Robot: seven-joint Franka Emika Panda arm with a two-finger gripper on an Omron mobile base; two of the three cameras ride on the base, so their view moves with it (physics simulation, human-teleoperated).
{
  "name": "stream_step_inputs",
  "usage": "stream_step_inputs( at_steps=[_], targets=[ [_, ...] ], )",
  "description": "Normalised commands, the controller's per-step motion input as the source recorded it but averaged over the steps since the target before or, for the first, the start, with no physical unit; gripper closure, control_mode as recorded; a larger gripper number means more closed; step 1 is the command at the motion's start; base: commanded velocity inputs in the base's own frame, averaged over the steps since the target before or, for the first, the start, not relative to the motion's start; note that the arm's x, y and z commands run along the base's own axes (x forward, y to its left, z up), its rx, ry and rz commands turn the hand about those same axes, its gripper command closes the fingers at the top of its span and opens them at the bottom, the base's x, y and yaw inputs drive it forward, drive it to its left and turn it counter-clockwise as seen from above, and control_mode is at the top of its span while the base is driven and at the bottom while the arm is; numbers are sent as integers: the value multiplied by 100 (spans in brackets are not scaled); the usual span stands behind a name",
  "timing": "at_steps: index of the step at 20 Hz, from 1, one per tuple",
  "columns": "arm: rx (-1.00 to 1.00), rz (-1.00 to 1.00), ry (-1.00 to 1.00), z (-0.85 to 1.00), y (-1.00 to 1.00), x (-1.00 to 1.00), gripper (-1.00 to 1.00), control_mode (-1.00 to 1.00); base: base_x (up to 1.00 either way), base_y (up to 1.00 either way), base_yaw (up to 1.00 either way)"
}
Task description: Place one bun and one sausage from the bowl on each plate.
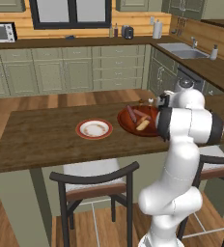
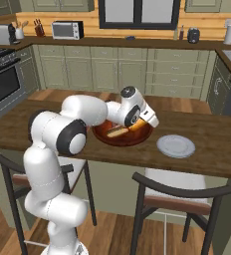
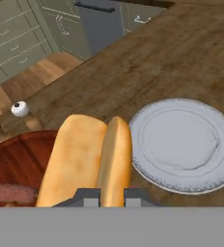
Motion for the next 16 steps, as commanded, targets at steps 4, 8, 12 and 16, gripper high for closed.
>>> stream_step_inputs(
  at_steps=[4, 8, 12, 16],
  targets=[
    [4, -13, -10, 14, -50, -28, 100, -100, 0, 0, 0],
    [7, -13, -8, 11, -55, -24, 100, -100, 0, 0, 0],
    [11, -13, -4, 1, -61, -10, 100, -100, 0, 0, 0],
    [16, -10, 0, -2, -58, 0, 100, -100, 0, 0, 0]
  ],
)
